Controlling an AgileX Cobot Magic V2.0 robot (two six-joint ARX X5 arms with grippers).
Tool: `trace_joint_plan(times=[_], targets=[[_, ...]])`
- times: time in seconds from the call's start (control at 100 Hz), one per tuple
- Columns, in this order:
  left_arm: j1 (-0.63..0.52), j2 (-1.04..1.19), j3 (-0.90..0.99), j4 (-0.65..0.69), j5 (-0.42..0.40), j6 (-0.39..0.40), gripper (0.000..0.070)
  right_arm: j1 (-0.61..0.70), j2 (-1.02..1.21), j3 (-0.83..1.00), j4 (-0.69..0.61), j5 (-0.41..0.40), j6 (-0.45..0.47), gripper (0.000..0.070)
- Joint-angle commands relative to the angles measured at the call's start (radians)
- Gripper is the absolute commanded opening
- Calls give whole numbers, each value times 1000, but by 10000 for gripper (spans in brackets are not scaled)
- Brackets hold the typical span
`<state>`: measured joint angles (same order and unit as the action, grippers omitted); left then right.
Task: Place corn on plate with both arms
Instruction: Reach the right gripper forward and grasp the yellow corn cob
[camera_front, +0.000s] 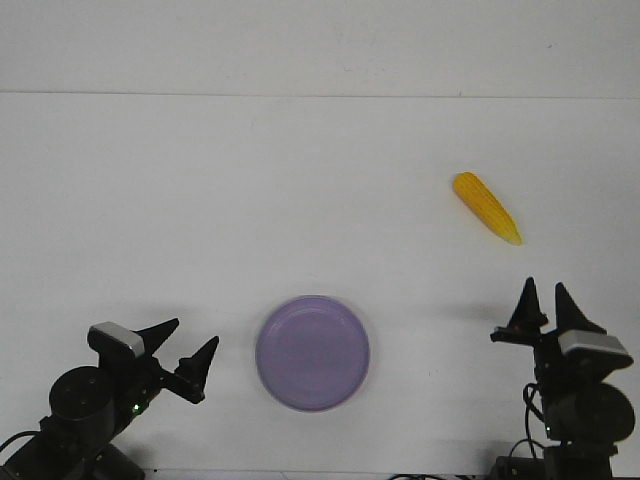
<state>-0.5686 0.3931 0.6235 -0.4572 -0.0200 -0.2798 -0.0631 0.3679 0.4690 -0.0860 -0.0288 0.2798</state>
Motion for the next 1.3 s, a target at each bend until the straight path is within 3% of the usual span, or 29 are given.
trace_joint_plan(times=[0.0, 0.19, 0.36, 0.58, 0.74, 0.91, 1.1, 1.18, 1.29], targets=[[-5, 6, 13, 6, 0, 2, 532, 0, 172, 89, -43, 0, -89, 546], [-5, 12, 13, 7, -7, 3, 532, 0, 662, 381, -146, -1, -214, 566], [-5, 12, 13, 6, -7, 3, 532, 0, 1096, 708, -324, 0, -338, 568], [-5, 12, 13, 5, -7, 2, 531, -3, 1510, 1088, -533, 3, -413, 569], [-5, 12, 13, 0, -7, -6, 531, -3, 1654, 1206, -570, 19, -449, 568], [-5, 12, 13, -14, -8, -28, 531, -2, 1697, 1209, -520, 89, -472, 568], [-5, 12, 13, -13, -12, -43, 527, -3, 1719, 1209, -513, 89, -480, 560], [-5, 12, 13, -13, -17, -43, 527, -3, 1722, 1208, -513, 90, -481, 483], [-5, 12, 13, -13, -18, -46, 527, -3, 1722, 1208, -523, 89, -481, 261]])
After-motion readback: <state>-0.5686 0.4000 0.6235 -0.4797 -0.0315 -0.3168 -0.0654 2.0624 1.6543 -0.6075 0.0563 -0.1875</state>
